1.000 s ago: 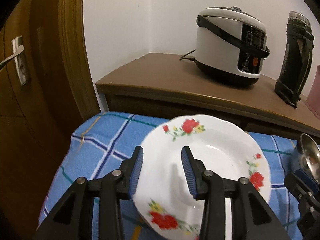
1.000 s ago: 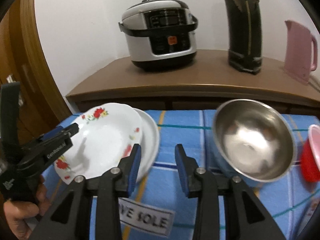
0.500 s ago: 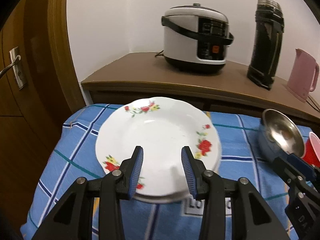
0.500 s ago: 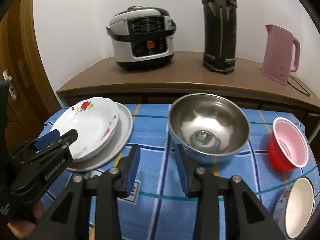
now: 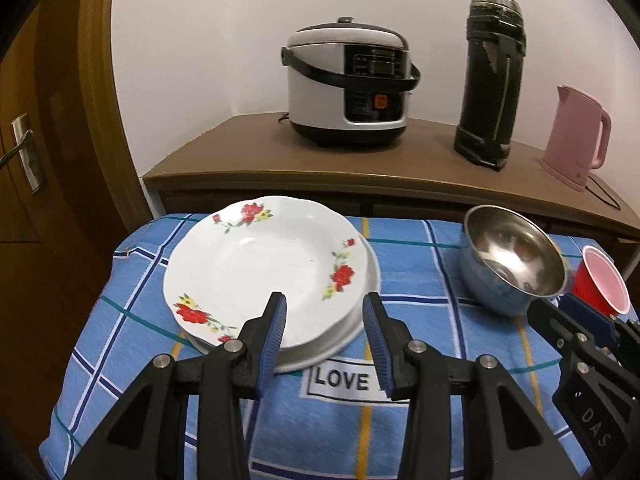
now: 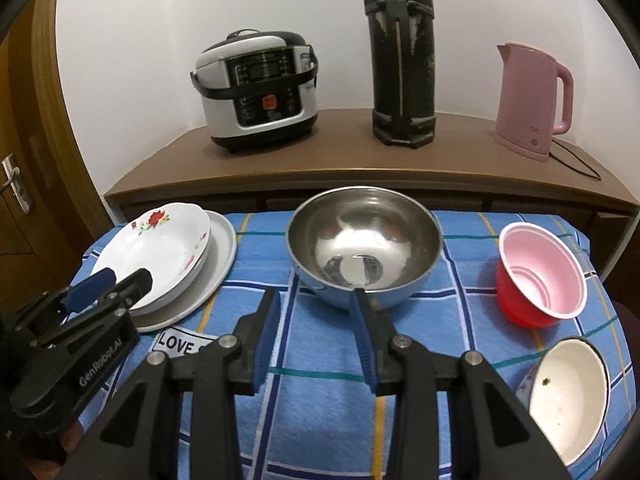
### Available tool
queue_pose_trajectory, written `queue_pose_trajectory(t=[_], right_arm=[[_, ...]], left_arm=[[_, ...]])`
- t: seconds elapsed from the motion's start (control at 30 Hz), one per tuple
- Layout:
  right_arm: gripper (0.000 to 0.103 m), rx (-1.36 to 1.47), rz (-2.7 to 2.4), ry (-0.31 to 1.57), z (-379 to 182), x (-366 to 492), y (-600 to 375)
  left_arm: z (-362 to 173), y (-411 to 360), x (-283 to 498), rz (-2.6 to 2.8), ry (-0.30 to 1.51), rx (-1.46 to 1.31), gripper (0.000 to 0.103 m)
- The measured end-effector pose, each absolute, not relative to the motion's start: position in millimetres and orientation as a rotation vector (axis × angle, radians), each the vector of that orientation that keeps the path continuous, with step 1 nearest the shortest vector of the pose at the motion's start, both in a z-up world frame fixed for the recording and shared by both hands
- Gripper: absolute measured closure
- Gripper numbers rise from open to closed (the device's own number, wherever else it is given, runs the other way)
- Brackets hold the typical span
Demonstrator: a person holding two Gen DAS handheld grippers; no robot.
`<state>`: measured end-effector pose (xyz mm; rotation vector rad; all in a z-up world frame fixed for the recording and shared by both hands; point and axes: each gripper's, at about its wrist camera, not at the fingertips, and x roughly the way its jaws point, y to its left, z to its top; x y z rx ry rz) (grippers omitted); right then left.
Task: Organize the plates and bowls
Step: 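Withdraw both grippers from the plate stack toward the bowls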
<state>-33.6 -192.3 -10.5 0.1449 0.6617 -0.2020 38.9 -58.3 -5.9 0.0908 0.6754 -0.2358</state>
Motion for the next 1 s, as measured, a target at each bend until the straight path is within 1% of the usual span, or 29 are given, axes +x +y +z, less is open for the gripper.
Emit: queue_pose_trajectory(t=[0.4,1.0], right_arm=[[0.066,0.186,-0.24,0.65,-6.4,-62.6,-218.5],[0.066,0.244,-0.299,0.62,-0.1,-102.9,-256.6]], left_arm=[[-4.9,-76.2,21.9,-0.278,0.681,0.113,0.06],[0.0,-123.3,-7.4,-0.355,0.68,0.176,0.06]])
